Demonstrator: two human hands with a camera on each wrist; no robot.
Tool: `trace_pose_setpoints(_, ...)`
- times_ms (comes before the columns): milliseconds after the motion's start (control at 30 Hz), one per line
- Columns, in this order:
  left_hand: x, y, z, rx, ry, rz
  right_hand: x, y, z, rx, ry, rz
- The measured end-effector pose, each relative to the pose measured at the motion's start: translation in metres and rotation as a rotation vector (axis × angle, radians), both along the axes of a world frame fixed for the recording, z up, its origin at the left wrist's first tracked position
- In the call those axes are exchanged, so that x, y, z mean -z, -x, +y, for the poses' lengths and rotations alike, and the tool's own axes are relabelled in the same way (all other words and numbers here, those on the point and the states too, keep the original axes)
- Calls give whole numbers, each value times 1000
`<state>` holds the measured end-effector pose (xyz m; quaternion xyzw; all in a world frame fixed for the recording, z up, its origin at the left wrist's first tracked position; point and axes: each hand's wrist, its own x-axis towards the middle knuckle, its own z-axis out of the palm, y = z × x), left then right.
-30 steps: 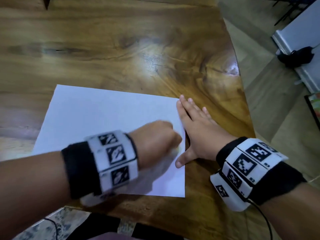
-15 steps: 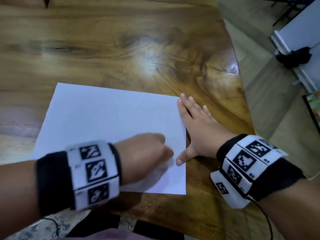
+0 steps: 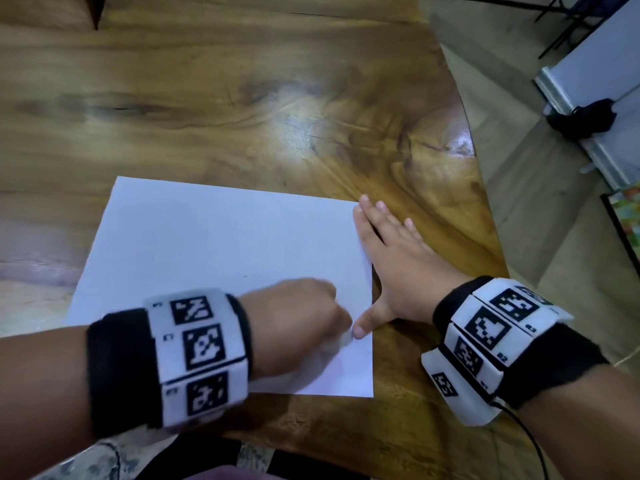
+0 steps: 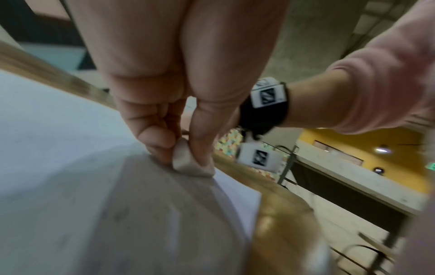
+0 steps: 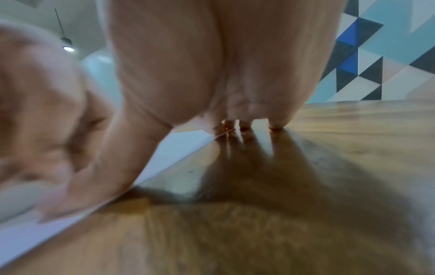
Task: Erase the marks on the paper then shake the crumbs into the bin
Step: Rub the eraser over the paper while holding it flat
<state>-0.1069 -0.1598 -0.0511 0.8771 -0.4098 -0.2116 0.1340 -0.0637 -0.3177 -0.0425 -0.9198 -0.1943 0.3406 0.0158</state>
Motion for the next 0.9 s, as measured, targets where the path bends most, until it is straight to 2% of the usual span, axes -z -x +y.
trace_pose_setpoints(33, -1, 5, 3, 43, 5, -1, 0, 0, 0, -1, 4, 1)
trace_pose_setpoints(67, -7, 2, 7, 10, -7, 14, 0, 0, 0, -2, 5, 2)
trace_pose_setpoints(133, -11, -24, 8, -137, -26, 54, -1, 0, 1, -1, 4, 2)
trace_pose_setpoints(200, -11, -56, 8, -305, 33, 13, -1, 0, 1, -1, 9, -1)
trace_pose_setpoints(267, -9, -69, 12, -369, 100, -23, -1, 0, 1, -1, 14, 1)
trace_pose_setpoints(333, -6, -52, 19, -330, 134, -18, -1, 0, 1, -1, 16, 1)
trace_pose_setpoints(433, 5, -4, 29, -269, 181, 81, -1, 0, 1, 1, 12, 2)
trace_pose_setpoints(467, 7, 6, 35, -184, 120, 39, -1, 0, 1, -3, 11, 3)
trace_pose_setpoints(533, 7, 5, 40, -164, 106, 154, -1, 0, 1, -8, 8, 3)
trace_pose_setpoints(567, 7, -5, 37, -226, 150, 190, -1, 0, 1, -10, 8, 0)
trace_pose_setpoints(667, -10, -47, 23, -331, 139, 38, -2, 1, 1, -7, 6, -1)
trace_pose_setpoints(733, -10, -61, 17, -388, 107, 1, -2, 1, 2, -7, 14, 0)
trace_pose_setpoints(800, -8, -44, 20, -320, 112, -12, -2, 0, 2, -8, 19, 3)
trace_pose_setpoints(900, 1, -2, 35, -215, 91, 178, -2, 0, 2, -5, 18, 6)
